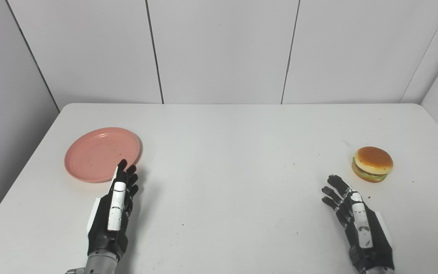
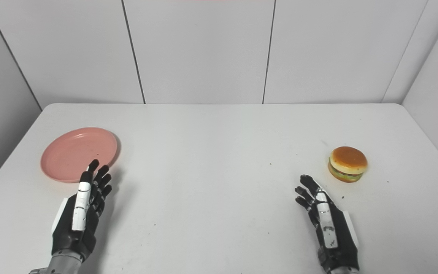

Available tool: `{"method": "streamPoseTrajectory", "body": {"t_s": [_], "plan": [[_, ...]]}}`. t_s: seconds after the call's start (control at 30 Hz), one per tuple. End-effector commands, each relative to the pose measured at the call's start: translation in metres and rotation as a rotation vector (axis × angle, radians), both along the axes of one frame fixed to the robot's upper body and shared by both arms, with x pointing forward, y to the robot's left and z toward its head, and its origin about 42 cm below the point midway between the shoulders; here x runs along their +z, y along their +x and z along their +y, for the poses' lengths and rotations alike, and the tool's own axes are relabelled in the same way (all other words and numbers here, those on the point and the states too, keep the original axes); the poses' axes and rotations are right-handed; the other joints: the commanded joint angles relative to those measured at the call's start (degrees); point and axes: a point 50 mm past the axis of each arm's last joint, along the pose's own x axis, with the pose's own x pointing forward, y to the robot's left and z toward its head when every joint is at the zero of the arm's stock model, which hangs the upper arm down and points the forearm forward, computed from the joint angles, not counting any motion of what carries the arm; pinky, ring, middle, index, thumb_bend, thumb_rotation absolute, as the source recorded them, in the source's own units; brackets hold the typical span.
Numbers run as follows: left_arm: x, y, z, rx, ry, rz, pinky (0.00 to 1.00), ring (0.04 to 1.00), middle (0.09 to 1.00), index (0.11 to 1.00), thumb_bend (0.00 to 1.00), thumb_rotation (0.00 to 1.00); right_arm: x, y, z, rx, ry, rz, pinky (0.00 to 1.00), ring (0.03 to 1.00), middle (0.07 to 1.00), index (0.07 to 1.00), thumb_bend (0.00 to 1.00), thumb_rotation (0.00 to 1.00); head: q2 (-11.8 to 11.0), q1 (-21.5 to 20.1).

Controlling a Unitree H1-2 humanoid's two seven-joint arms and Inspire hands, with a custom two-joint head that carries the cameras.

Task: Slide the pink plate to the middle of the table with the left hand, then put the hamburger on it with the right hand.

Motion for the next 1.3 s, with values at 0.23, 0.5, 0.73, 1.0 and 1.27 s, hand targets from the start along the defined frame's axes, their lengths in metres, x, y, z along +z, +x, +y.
{"method": "streamPoseTrajectory", "body": {"t_s": [0.23, 0.5, 0.73, 1.0, 1.27], "plan": [[-0.017, -0.041, 0.017, 0.055, -0.010, 0.085, 1.00, 0.982, 0.966, 0.993, 0.70, 0.93, 0.002, 0.000, 0.003, 0.008, 0.007, -0.008, 0.87, 0.865, 0.899, 0.838, 0.83, 0.94, 0.09, -0.73], [-0.010, -0.041, 0.044, 0.014, -0.045, 0.097, 1.00, 0.978, 0.954, 0.973, 0.67, 0.94, 0.003, -0.002, -0.005, 0.004, -0.014, 0.008, 0.86, 0.862, 0.899, 0.837, 0.84, 0.96, 1.06, -0.34], [-0.017, -0.026, 0.048, -0.028, -0.041, 0.106, 1.00, 0.971, 0.938, 0.959, 0.70, 0.92, 0.000, 0.003, -0.003, 0.008, -0.015, 0.004, 0.87, 0.864, 0.902, 0.845, 0.83, 0.96, 0.40, -0.25], [-0.016, -0.024, 0.046, -0.050, -0.023, 0.120, 1.00, 0.951, 0.928, 0.962, 0.68, 0.93, -0.001, 0.003, 0.004, 0.006, -0.013, 0.001, 0.85, 0.856, 0.894, 0.842, 0.86, 0.93, 0.16, -1.33], [-0.015, -0.024, 0.039, -0.066, -0.029, 0.127, 1.00, 0.977, 0.943, 0.957, 0.66, 0.95, -0.001, 0.001, 0.003, 0.001, -0.019, 0.005, 0.85, 0.852, 0.894, 0.838, 0.85, 0.95, 0.17, -0.94]]}}
